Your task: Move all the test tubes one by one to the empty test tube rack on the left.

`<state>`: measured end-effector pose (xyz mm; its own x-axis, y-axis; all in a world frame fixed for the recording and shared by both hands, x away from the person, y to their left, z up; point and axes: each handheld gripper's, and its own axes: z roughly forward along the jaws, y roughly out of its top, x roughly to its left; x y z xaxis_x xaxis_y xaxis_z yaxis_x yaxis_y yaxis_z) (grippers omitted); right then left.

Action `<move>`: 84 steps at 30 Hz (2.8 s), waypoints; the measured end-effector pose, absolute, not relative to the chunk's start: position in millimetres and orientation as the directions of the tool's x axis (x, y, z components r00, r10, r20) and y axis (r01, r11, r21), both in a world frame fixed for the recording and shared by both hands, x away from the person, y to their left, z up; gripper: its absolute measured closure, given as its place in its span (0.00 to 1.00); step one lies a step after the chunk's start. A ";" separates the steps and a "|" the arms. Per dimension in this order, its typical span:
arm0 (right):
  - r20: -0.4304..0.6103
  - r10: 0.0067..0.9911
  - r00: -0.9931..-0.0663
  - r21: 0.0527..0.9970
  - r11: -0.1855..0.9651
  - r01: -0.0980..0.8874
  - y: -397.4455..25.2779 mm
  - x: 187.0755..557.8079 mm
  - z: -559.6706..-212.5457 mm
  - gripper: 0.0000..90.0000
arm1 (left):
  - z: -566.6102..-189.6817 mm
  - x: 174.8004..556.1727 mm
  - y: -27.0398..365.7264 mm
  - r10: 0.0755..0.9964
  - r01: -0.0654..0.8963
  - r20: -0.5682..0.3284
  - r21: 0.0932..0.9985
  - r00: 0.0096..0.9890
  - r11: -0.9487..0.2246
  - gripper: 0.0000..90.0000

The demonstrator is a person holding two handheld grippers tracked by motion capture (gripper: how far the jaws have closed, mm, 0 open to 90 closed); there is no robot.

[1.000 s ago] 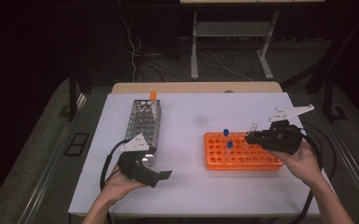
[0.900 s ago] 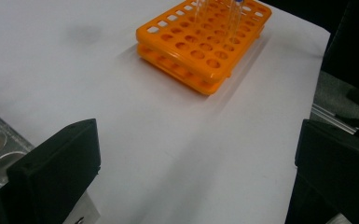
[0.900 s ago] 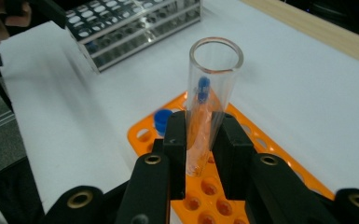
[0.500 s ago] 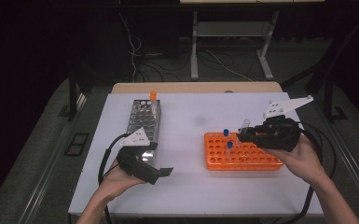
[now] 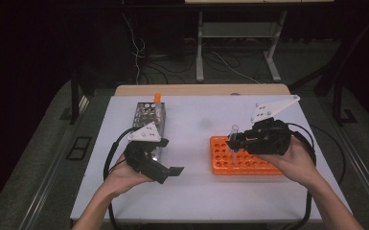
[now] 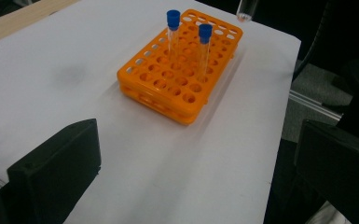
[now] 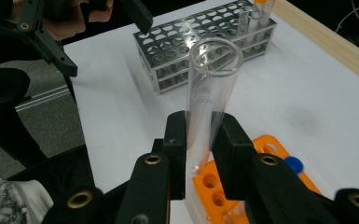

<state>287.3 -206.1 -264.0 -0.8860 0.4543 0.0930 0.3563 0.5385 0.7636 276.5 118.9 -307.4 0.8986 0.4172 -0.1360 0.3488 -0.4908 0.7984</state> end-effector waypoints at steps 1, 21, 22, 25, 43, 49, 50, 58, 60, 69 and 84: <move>0.091 0.447 -0.890 0.762 0.544 0.352 -203.3 288.1 -264.8 0.84 | -304.9 277.3 117.8 0.413 0.345 -0.133 0.796 0.901 -0.497 0.00; 0.122 0.341 -0.932 0.703 0.633 0.324 -142.7 301.4 -300.1 0.84 | -274.1 303.0 105.7 0.330 0.305 -0.122 0.748 0.936 -0.589 0.19; 0.125 0.336 -0.933 0.702 0.635 0.323 -140.5 302.4 -301.7 0.84 | -272.4 304.4 104.4 0.323 0.299 -0.117 0.743 0.939 -0.599 0.20; 0.130 0.332 -0.934 0.697 0.639 0.325 -133.6 305.1 -306.1 0.84 | -270.1 307.7 100.8 0.301 0.282 -0.111 0.734 0.947 -0.617 0.26; 0.142 0.292 -0.946 0.702 0.644 0.304 -106.0 314.7 -331.1 0.84 | -283.5 326.6 82.5 0.237 0.251 -0.114 0.666 0.965 -0.702 0.68; 0.135 0.291 -0.947 0.708 0.640 0.298 -102.8 316.4 -334.4 0.84 | -287.6 329.9 80.8 0.223 0.259 -0.140 0.652 0.965 -0.713 0.82; 0.136 0.292 -0.947 0.707 0.640 0.299 -102.5 316.5 -334.7 0.83 | -287.6 331.0 81.3 0.216 0.258 -0.146 0.651 0.965 -0.714 0.82; 0.147 0.309 -0.940 0.723 0.614 0.315 -106.1 317.1 -331.3 0.72 | -283.7 334.2 87.3 0.225 0.267 -0.149 0.654 0.963 -0.708 0.83; 0.148 0.319 -0.936 0.729 0.604 0.321 -109.0 316.8 -329.2 0.68 | -281.9 335.6 89.9 0.230 0.268 -0.145 0.654 0.962 -0.707 0.83; 0.149 0.364 -0.919 0.755 0.558 0.343 -125.7 316.6 -319.0 0.48 | -271.5 344.9 104.3 0.286 0.295 -0.126 0.663 0.950 -0.688 0.83; 0.159 0.479 -0.863 0.797 0.454 0.399 -165.6 306.3 -299.4 0.00 | -251.4 367.5 136.4 0.398 0.349 -0.090 0.679 0.913 -0.646 0.83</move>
